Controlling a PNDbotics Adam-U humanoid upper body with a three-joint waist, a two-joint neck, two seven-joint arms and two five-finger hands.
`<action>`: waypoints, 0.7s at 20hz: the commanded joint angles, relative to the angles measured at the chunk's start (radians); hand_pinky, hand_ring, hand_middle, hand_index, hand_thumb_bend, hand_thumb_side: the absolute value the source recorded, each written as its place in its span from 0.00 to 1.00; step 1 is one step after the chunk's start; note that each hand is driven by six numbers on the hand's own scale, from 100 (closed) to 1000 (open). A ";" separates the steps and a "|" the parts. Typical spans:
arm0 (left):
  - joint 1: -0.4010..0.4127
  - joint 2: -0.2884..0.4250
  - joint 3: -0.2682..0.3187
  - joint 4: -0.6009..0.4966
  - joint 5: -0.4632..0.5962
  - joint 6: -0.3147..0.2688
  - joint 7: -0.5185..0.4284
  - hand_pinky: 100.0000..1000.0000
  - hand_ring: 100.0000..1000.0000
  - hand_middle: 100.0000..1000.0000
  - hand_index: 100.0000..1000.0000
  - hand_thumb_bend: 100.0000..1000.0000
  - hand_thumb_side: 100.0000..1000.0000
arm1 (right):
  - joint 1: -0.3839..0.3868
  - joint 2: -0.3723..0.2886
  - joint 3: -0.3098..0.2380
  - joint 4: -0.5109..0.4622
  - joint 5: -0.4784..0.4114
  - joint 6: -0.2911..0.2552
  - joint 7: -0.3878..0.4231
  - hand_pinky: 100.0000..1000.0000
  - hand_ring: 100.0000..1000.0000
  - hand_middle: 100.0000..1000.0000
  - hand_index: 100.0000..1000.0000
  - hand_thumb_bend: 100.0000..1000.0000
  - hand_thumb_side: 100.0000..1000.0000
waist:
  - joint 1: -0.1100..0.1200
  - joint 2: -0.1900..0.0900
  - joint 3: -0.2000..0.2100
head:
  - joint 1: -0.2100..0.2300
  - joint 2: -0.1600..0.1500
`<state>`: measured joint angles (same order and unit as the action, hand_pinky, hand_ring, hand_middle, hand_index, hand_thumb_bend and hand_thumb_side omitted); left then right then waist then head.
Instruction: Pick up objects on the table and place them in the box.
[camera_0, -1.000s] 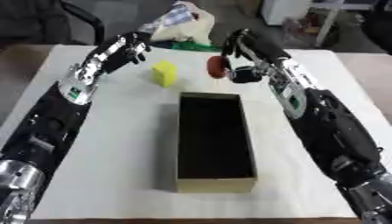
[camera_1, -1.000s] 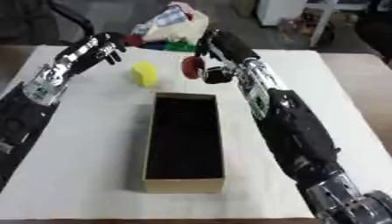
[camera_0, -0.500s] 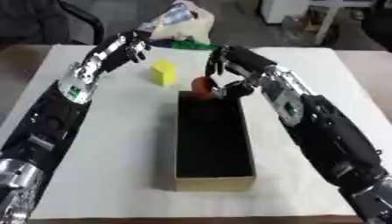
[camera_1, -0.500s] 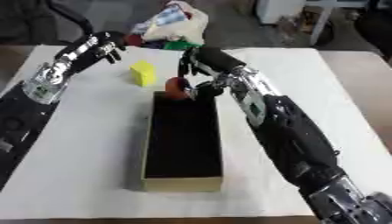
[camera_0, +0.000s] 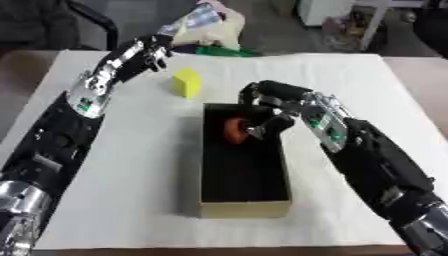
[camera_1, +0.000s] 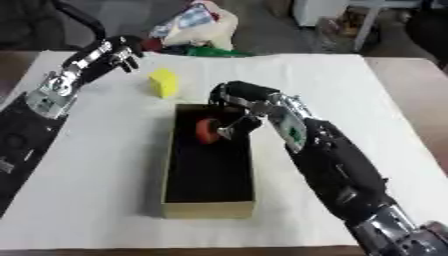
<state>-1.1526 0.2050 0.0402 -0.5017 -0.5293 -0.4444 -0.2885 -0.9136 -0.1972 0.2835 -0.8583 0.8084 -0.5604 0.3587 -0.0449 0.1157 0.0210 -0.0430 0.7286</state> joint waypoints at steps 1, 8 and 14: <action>-0.023 0.022 -0.001 -0.014 0.001 -0.001 0.000 0.58 0.59 0.65 0.91 0.00 0.97 | -0.016 -0.012 -0.007 -0.014 0.043 -0.012 0.016 0.75 0.61 0.63 0.56 0.00 0.05 | 0.003 -0.018 -0.001 | -0.001 0.002; -0.021 0.023 -0.001 -0.012 -0.006 0.000 0.001 0.58 0.59 0.65 0.91 0.00 0.97 | -0.015 -0.021 -0.019 -0.047 0.119 -0.027 0.070 0.79 0.71 0.74 0.88 0.00 0.22 | 0.003 -0.016 -0.005 | 0.000 0.003; -0.020 0.024 0.000 -0.010 -0.009 -0.001 0.002 0.58 0.59 0.65 0.91 0.00 0.97 | -0.012 -0.046 -0.045 -0.122 0.111 -0.009 0.064 0.79 0.71 0.76 0.91 0.00 0.40 | 0.005 -0.016 -0.013 | 0.003 0.004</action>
<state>-1.1521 0.2051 0.0402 -0.5012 -0.5381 -0.4443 -0.2885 -0.9061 -0.2134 0.2521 -0.9447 0.9208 -0.5742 0.4248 -0.0443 0.1161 0.0093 -0.0427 0.7289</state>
